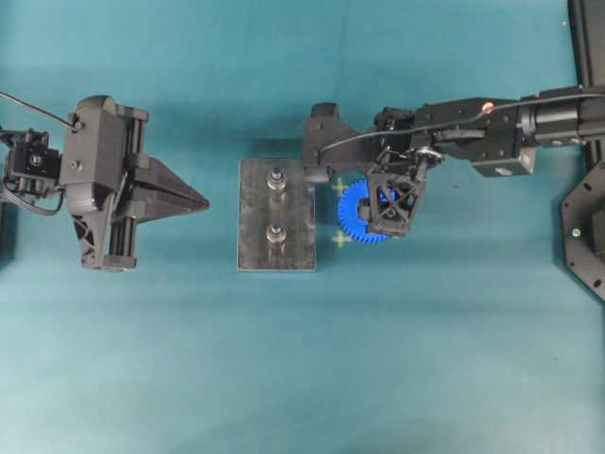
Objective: Fit the large gear onto the shaft.
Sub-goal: 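Lower the right gripper and pinch the blue gear at its hub, then lift the blue gear and carry it left over the upper shaft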
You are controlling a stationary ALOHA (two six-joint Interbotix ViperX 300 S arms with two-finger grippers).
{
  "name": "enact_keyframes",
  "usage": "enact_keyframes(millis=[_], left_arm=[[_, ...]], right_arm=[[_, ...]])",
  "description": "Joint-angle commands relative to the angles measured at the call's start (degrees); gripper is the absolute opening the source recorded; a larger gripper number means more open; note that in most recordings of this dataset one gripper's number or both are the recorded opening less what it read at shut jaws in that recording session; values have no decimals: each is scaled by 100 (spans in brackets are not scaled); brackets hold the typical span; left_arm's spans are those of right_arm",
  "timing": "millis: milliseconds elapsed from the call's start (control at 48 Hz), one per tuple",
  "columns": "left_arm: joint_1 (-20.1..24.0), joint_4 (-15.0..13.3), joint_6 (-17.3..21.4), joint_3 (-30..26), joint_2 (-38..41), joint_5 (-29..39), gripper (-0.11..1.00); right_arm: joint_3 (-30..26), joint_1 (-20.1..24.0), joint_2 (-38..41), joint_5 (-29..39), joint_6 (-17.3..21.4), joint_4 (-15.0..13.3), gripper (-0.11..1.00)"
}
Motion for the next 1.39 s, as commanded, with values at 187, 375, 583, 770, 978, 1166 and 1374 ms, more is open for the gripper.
enact_keyframes(millis=[187, 375, 583, 770, 978, 1166, 1374], left_arm=[[-9, 18, 0, -62, -18, -53, 0], [-9, 9, 0, -79, -9, -53, 0], [-9, 9, 0, -88, 26, -70, 0], [-9, 9, -9, -114, 35, -70, 0], [-9, 9, -18, -123, 44, -62, 0], [-9, 9, -18, -123, 53, -70, 0], [-18, 9, -18, -114, 53, -70, 0]], right_arm=[[-26, -26, 0, 105, -44, -18, 82], [-35, -26, 53, 158, -18, -18, 82], [-105, -35, 132, 132, -9, -18, 81], [-237, -44, 299, 158, -35, -18, 76], [-272, -62, 325, 185, 0, -18, 57], [-281, -97, 237, 281, 53, -18, 50], [-325, -149, -9, 316, 149, -18, 50]])
